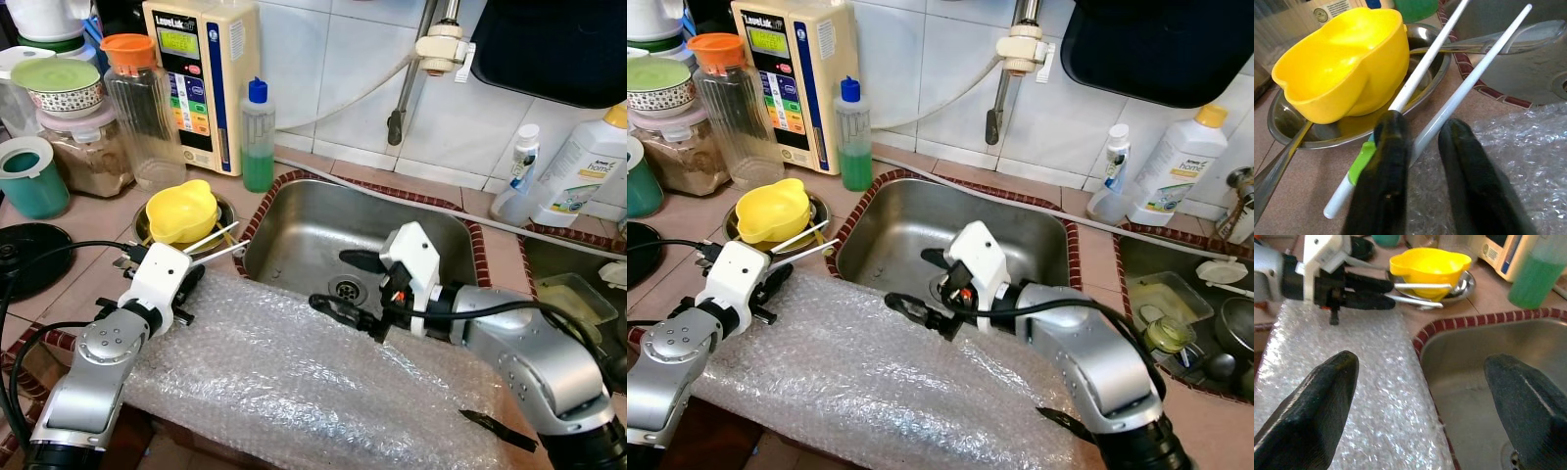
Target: Kitchen organization
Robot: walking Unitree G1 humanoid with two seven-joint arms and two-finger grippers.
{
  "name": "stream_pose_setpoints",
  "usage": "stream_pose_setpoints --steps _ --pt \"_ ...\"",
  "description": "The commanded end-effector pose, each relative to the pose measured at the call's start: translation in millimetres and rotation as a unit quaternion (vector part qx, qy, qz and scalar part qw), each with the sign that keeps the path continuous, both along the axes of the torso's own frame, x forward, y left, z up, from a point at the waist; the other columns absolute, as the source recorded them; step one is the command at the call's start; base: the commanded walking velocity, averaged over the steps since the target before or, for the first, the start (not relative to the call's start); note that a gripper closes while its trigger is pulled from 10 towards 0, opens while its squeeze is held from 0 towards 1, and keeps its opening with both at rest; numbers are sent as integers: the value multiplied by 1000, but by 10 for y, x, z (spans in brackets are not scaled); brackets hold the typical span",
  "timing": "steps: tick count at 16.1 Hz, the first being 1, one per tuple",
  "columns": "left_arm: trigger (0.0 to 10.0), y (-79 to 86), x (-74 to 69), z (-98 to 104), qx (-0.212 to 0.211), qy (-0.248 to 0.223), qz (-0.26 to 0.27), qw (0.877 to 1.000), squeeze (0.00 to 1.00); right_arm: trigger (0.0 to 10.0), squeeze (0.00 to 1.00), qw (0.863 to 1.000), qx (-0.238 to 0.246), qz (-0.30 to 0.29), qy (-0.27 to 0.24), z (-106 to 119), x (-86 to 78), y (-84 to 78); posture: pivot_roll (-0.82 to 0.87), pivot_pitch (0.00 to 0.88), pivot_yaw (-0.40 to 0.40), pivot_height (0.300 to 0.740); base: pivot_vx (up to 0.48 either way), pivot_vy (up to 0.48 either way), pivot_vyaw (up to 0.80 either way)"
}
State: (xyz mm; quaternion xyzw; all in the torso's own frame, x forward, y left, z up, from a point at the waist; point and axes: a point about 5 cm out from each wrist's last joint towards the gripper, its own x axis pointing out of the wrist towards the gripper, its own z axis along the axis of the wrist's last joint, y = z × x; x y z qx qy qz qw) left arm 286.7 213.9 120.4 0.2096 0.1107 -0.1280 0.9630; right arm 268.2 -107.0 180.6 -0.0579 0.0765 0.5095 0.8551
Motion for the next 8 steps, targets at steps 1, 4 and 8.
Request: stream_pose_setpoints --steps 1,4,8 --pt "0 -53 5 -30 7 8 -9 1000 0 10000 0 1000 -3 0 -1 31 24 -65 95 0 -89 740 0 0 0" --pt "0 -74 -11 -6 9 6 -9 1000 0 10000 0 1000 -4 2 -1 29 30 -67 99 0 -87 740 0 0 0" --pt "0 -93 -26 79 20 -10 -14 1000 0 10000 0 1000 -2 2 -2 14 38 -60 110 0 -76 740 0 0 0"
